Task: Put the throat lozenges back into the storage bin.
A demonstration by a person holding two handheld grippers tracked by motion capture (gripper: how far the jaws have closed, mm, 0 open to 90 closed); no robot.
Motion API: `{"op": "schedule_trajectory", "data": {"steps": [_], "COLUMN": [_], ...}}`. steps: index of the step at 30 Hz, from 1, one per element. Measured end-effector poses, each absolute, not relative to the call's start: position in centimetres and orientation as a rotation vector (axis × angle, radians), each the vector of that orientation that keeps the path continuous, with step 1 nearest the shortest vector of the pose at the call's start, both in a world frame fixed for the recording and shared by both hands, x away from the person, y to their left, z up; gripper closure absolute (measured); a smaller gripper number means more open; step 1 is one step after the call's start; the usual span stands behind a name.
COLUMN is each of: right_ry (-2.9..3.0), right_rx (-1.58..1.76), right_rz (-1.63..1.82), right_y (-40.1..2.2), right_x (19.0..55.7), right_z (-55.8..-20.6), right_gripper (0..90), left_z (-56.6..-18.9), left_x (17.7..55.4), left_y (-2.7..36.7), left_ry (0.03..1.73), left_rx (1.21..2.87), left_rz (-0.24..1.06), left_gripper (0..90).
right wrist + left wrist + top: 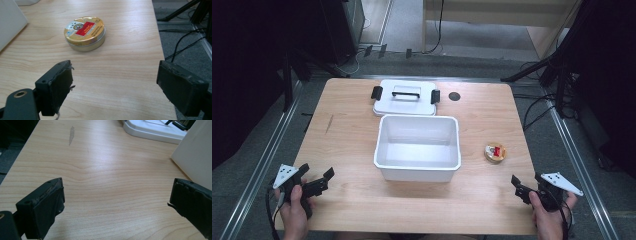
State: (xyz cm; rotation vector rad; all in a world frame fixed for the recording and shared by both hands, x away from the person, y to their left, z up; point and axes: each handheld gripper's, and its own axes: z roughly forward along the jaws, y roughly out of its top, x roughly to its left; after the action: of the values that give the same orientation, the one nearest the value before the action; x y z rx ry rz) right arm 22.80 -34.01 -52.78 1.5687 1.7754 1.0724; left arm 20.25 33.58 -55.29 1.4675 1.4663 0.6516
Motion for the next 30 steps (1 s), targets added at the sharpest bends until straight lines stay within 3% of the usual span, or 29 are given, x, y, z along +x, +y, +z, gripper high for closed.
{"op": "schedule_trajectory", "data": {"steps": [5, 7, 11, 30], "right_ry": [1.817, 1.884, 2.016, 2.321], "right_rx": [1.577, 1.604, 1.644, 1.755], "right_rz": [1.027, 1.012, 0.915, 0.453], "right_y": [-33.4, -33.2, -32.6, -28.9], "right_x": [23.5, 24.1, 25.1, 30.7], "right_z": [-51.7, -51.1, -50.5, -48.4], "right_gripper": [12.7, 4.0, 0.7, 0.0], "left_z": [-55.3, -55.3, -55.3, -55.3], "left_x": [20.3, 20.3, 20.3, 20.4], "left_y": [33.5, 33.5, 33.6, 33.6], "left_ry": [1.465, 1.463, 1.463, 1.463], "left_rx": [1.471, 1.469, 1.469, 1.476], "left_rz": [0.655, 0.654, 0.650, 0.637], "left_gripper": [0.3, 0.3, 0.3, 0.3]}}
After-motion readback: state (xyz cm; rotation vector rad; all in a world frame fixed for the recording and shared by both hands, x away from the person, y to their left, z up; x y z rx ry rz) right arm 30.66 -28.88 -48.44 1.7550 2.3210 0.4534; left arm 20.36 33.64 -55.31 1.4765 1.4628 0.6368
